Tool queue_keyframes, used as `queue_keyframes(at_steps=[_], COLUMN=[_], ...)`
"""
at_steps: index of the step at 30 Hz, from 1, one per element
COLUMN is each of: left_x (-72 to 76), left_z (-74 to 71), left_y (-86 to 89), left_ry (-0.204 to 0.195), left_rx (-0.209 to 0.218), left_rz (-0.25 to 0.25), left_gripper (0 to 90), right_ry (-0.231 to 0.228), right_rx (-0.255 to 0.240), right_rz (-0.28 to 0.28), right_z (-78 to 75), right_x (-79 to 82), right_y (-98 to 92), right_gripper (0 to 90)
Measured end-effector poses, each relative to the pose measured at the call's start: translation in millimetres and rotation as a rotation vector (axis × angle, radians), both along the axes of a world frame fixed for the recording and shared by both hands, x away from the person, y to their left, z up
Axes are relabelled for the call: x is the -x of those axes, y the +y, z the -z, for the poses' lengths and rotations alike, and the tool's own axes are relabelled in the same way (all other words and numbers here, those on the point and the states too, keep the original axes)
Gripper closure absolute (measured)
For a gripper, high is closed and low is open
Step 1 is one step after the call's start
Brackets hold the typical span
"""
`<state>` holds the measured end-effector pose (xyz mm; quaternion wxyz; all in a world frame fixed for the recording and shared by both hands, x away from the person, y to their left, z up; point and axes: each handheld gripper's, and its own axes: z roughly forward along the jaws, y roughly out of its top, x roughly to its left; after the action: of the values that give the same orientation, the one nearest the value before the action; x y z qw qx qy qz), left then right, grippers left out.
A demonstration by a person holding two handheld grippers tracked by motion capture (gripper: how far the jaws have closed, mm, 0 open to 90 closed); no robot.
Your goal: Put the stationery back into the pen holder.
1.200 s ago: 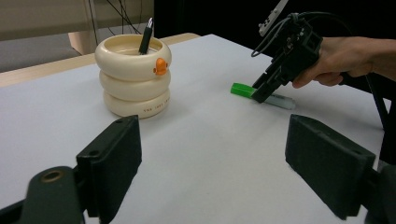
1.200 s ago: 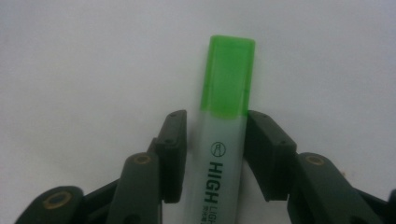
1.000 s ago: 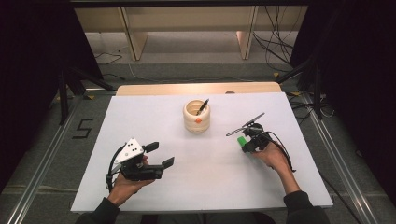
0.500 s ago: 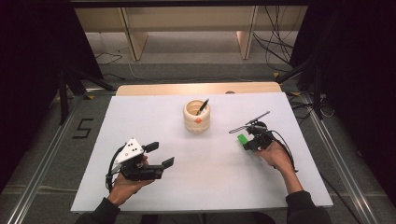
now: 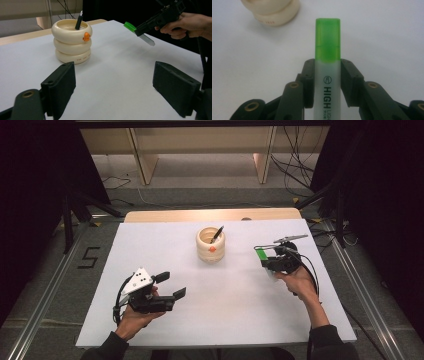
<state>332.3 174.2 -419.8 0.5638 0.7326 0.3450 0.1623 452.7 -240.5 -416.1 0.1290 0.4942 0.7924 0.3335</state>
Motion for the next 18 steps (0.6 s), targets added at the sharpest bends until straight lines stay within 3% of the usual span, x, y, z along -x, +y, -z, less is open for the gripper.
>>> queue_keyframes(at_steps=[1, 6, 7, 8, 18], left_x=[-1.9, -1.3, -1.4, -1.4, -0.8], left_z=[0.9, -0.3, -0.6, -0.6, -1.2], left_y=[0.4, 1.8, 2.3, 2.2, 3.6], left_ry=[0.018, 0.007, 0.004, 0.003, -0.004], left_rx=[0.018, 0.021, 0.02, 0.021, 0.016], left_rz=[-0.001, -0.01, -0.01, -0.011, -0.017], left_gripper=[18.0, 18.0, 18.0, 18.0, 18.0], right_ry=[-0.011, -0.064, -0.103, -0.114, -0.171], right_rx=[-0.018, -0.05, -0.061, -0.071, -0.116], right_rz=[-0.002, -0.004, -0.002, -0.003, -0.027], right_z=[-1.6, -10.0, -15.2, -16.7, -33.1], right_x=[0.2, 2.2, 2.3, 1.9, -9.8], right_y=[0.2, 3.8, 6.5, 7.8, 39.1], right_gripper=[67.2, 67.2, 67.1, 67.2, 67.1])
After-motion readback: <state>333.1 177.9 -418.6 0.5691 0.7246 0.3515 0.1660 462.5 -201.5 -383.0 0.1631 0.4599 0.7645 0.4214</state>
